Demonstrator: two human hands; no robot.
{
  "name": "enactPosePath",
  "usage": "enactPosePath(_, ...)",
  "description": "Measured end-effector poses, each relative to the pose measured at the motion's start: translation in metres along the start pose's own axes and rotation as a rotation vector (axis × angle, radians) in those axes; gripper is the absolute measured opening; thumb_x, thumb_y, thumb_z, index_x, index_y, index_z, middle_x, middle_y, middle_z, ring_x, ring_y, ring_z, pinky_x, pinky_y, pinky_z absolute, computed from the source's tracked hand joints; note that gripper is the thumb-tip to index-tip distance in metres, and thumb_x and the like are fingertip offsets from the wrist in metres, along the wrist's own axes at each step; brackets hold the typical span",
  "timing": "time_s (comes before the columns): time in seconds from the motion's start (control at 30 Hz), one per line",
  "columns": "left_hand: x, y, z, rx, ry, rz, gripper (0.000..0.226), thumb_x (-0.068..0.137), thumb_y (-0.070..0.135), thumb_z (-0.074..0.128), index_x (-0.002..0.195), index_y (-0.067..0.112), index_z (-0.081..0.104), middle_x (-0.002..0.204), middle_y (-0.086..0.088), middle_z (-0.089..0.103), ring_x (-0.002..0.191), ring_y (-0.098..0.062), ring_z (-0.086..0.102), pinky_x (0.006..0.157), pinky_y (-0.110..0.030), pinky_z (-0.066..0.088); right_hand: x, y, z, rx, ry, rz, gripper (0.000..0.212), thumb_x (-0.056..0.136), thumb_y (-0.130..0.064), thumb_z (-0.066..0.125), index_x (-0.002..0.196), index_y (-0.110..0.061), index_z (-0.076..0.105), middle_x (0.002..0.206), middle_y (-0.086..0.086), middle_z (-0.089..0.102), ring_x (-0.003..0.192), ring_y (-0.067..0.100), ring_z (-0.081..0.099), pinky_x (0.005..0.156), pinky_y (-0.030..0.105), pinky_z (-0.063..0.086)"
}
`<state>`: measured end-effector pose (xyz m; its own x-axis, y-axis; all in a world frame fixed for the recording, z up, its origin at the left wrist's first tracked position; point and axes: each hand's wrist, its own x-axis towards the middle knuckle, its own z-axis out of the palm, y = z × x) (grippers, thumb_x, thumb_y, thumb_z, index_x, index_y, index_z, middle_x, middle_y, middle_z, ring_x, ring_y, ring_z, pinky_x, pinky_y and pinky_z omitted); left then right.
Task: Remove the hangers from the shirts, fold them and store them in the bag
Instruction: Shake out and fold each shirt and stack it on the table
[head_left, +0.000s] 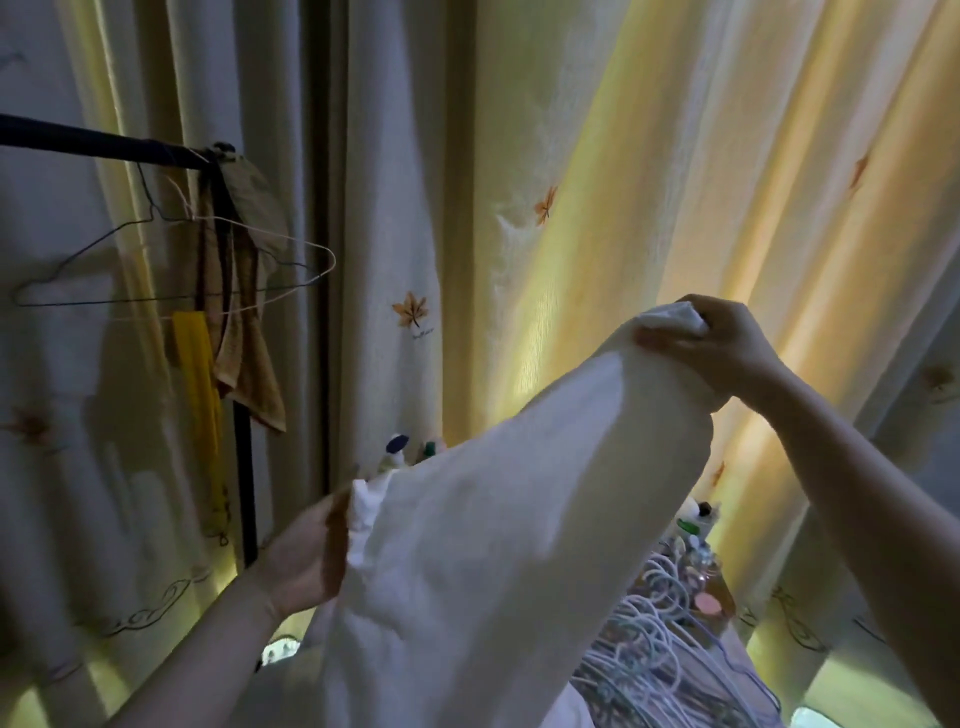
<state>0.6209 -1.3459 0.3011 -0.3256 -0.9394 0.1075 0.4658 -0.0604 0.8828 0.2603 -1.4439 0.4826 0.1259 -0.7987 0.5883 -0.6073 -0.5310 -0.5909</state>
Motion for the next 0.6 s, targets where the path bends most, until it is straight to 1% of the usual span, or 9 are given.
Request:
enactPosePath(0.03,0.004,0.004,-0.006,-0.032,-0.021,-0.165,0.050,0.099,0.038,0.040,0.132,0.003,0.051,0.125,-0.020,0.061,0.116,-0.028,0.059,0.095,-0.039,0.048,-0.002,0.005,-0.002,-0.019,-0.006,0.007,0.025,0.075,-0.029,0.079,0.084,-0.009,0.067,0.082,0.013,0.067,0.073,0.017,0.058,0.065,0.032,0.045)
enactPosePath(0.07,0.005,0.008,-0.013,0.054,0.021,-0.174,0.051,0.089,0.041,0.059,0.121,0.001,0.060,0.116,-0.021,0.065,0.106,-0.029,0.064,0.087,-0.037,0.054,-0.004,0.009,-0.004,-0.045,-0.019,0.012,0.027,0.075,-0.029,0.079,0.085,-0.008,0.066,0.083,0.014,0.067,0.073,0.018,0.059,0.065,0.032,0.046)
enactPosePath(0.13,0.008,0.015,-0.020,0.304,0.035,-0.170,0.062,0.075,0.047,0.076,0.104,-0.007,0.067,0.110,-0.027,0.065,0.102,-0.035,0.063,0.087,-0.038,0.054,-0.008,0.014,-0.006,-0.086,-0.035,0.017,0.027,0.075,-0.030,0.079,0.086,-0.009,0.066,0.082,0.011,0.068,0.071,0.017,0.059,0.062,0.029,0.046)
enactPosePath(0.17,0.009,0.018,-0.019,0.363,0.017,-0.187,0.063,0.077,0.048,0.073,0.102,-0.009,0.067,0.112,-0.030,0.064,0.106,-0.037,0.061,0.091,-0.039,0.052,-0.009,0.015,-0.008,-0.094,-0.037,0.021,0.026,0.074,-0.030,0.079,0.086,-0.011,0.067,0.081,0.008,0.068,0.070,0.015,0.060,0.060,0.028,0.046)
enactPosePath(0.23,0.008,0.020,-0.016,0.369,0.016,-0.245,0.048,0.087,0.041,0.062,0.104,-0.004,0.069,0.116,-0.027,0.064,0.111,-0.035,0.061,0.094,-0.038,0.052,-0.011,0.017,-0.011,-0.098,-0.040,0.018,0.022,0.074,-0.030,0.079,0.086,-0.015,0.068,0.081,0.002,0.069,0.068,0.008,0.061,0.058,0.023,0.047)
enactPosePath(0.37,0.011,0.021,-0.007,0.364,0.065,-0.221,0.034,0.086,0.022,0.060,0.111,-0.001,0.064,0.113,-0.021,0.067,0.104,-0.031,0.066,0.080,-0.034,0.058,-0.014,0.019,-0.015,-0.115,-0.048,-0.001,0.021,0.073,-0.031,0.080,0.082,-0.017,0.068,0.080,0.003,0.068,0.061,-0.001,0.058,0.052,0.012,0.045)
enactPosePath(0.43,0.012,0.025,-0.002,0.412,0.099,-0.183,0.030,0.085,0.011,0.060,0.110,-0.004,0.063,0.105,-0.021,0.070,0.093,-0.029,0.070,0.069,-0.028,0.058,-0.014,0.019,-0.016,-0.135,-0.043,0.003,0.023,0.073,-0.031,0.080,0.082,-0.015,0.067,0.080,0.005,0.068,0.061,0.003,0.057,0.054,0.018,0.045)
enactPosePath(0.53,0.013,0.028,0.002,0.471,0.184,-0.170,0.023,0.093,0.014,0.052,0.101,-0.005,0.063,0.084,-0.016,0.074,0.069,-0.019,0.071,0.055,-0.022,0.055,-0.015,0.020,-0.017,-0.137,-0.044,-0.004,0.026,0.073,-0.030,0.080,0.084,-0.010,0.067,0.083,0.012,0.067,0.071,0.017,0.060,0.060,0.028,0.046)
enactPosePath(0.6,0.014,0.025,0.004,0.451,0.227,-0.174,0.023,0.097,0.022,0.046,0.107,0.009,0.062,0.093,-0.012,0.074,0.080,-0.020,0.072,0.059,-0.027,0.056,-0.015,0.021,-0.017,-0.126,-0.050,-0.007,0.026,0.074,-0.030,0.080,0.086,-0.010,0.068,0.085,0.014,0.068,0.076,0.023,0.062,0.063,0.029,0.047)
